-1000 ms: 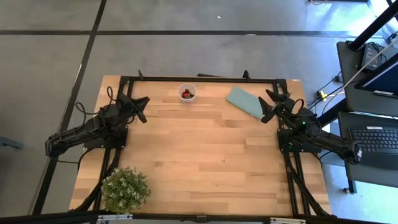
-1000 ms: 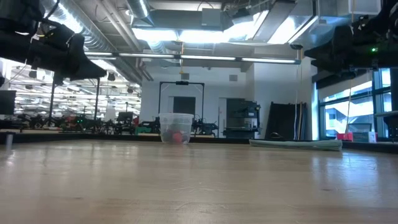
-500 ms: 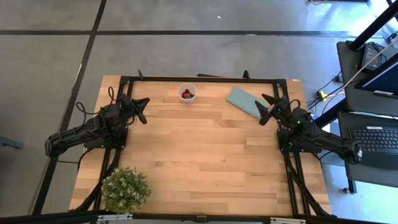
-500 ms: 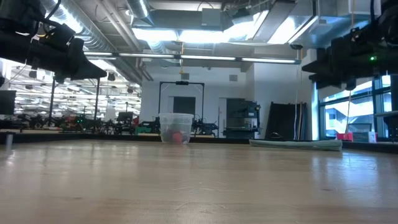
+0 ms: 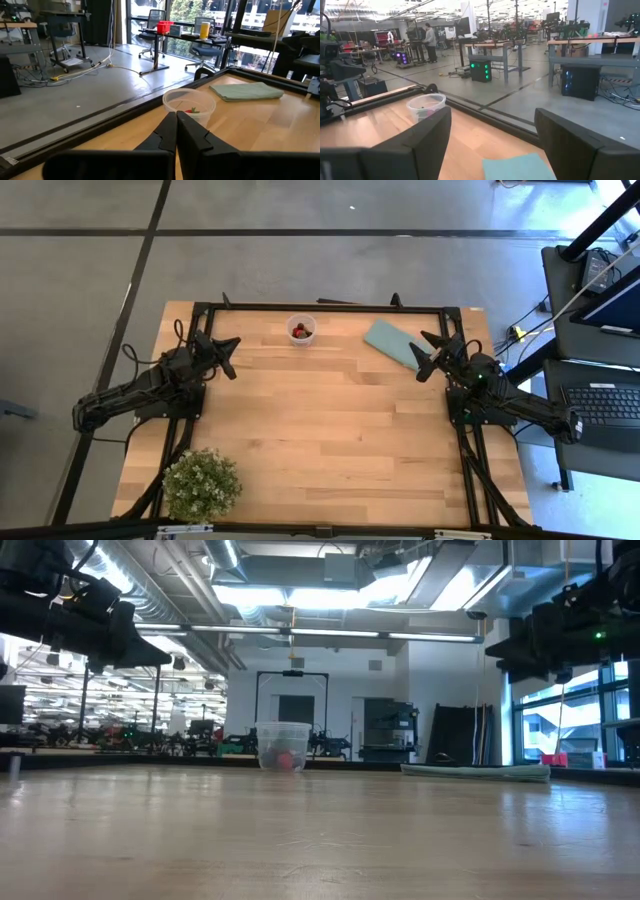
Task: Pick and placing Produce into tupperware
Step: Return to Home Position
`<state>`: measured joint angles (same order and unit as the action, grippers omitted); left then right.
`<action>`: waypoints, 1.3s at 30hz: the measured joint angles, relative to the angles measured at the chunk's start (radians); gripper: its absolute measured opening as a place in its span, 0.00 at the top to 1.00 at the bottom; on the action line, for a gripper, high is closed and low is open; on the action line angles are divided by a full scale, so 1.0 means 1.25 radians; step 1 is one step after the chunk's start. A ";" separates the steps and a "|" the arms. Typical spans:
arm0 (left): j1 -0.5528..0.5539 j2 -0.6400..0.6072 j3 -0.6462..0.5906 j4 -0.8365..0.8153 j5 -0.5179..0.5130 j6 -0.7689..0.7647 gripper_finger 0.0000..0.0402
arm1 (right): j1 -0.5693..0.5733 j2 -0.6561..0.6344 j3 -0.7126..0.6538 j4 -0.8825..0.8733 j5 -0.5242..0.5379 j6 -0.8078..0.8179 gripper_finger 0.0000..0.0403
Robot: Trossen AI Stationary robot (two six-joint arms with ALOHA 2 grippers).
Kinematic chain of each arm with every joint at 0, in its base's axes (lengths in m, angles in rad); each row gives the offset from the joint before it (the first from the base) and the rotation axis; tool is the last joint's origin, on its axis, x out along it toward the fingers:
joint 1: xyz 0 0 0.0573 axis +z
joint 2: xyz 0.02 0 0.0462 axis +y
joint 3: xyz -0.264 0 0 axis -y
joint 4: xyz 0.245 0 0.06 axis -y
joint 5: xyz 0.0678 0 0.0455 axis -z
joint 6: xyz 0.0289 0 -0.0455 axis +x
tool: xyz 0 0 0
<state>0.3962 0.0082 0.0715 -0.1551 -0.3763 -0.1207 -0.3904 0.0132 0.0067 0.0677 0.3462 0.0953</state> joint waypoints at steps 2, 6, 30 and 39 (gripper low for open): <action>0.000 0.000 0.000 0.000 0.000 0.000 0.99 | 0.000 0.000 0.000 0.000 0.000 -0.002 0.29; 0.000 0.000 0.000 0.000 0.000 0.000 0.96 | 0.000 0.000 0.000 0.000 0.000 0.001 0.29; 0.000 0.001 0.000 -0.001 0.000 0.000 0.83 | 0.000 0.001 0.000 0.001 0.000 0.001 0.29; 0.000 0.001 0.000 -0.001 0.000 0.000 0.79 | 0.000 0.001 0.000 0.001 0.000 0.000 0.29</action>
<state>0.3962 0.0090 0.0717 -0.1562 -0.3767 -0.1211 -0.3904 0.0139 0.0067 0.0689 0.3464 0.0957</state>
